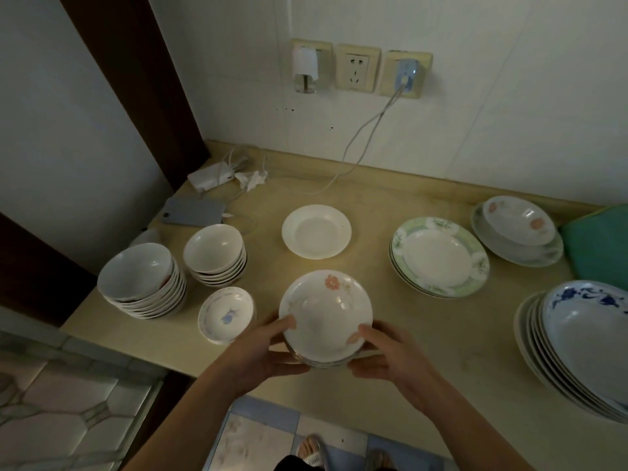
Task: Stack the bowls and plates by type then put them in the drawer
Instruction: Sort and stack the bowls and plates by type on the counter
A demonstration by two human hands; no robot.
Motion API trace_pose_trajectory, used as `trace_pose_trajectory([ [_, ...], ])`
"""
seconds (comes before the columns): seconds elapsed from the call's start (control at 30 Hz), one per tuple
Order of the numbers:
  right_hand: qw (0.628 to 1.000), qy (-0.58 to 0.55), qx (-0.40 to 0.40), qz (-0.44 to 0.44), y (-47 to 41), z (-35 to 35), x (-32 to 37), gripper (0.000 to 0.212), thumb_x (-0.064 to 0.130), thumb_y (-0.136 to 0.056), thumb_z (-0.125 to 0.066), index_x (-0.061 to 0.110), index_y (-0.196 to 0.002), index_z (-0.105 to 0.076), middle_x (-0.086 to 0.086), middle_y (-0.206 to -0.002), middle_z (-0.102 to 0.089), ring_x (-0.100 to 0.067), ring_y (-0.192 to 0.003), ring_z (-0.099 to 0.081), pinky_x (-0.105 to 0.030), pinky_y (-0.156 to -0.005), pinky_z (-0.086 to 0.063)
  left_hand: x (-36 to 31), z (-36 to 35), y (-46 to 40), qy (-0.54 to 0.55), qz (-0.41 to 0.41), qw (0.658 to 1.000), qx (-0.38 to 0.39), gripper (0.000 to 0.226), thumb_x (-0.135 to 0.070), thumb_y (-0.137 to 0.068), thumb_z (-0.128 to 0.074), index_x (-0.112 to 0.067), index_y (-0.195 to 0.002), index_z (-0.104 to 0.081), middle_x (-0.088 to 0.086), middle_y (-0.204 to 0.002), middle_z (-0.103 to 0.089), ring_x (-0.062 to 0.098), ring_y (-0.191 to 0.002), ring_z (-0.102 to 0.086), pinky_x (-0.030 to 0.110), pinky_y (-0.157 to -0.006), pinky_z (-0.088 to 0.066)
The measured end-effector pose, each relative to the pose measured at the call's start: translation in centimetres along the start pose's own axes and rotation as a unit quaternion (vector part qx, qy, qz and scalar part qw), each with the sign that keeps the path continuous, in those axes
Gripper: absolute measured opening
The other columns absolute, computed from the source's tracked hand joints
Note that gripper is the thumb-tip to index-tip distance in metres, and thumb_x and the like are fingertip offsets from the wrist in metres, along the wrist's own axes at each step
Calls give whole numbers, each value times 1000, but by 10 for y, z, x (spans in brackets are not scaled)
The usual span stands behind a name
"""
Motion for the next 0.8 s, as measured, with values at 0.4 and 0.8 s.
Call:
trace_pose_trajectory([
  [0.4, 999, -31, -21, 19, -17, -14, 23, 26, 27, -97, -66, 8, -114, -69, -22, -106, -73, -41, -86, -75, -42, -74, -63, -22, -9, -4, -4, -38, 997, -60, 28, -24, -99, -61, -25, -128, -61, 9, -131, -58, 45, -104, -68, 51, -75, -61],
  [0.8, 998, 31, -49, 11, -20, 8, 35, 30, 30, -96, -67, 4, -111, -70, -16, -99, -76, -32, -83, -77, -40, -70, -64, -87, -45, 46, -330, -250, 866, -280, 30, -30, -99, -59, -11, -122, -57, 9, -105, -67, 30, -102, -63, 47, -85, -52],
])
Point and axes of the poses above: each hand's wrist, its own y-axis away from the middle knuckle, its own z-axis out of the back of the hand, x = y × z, the point moved 6 cm from there along -y, towards the middle knuckle
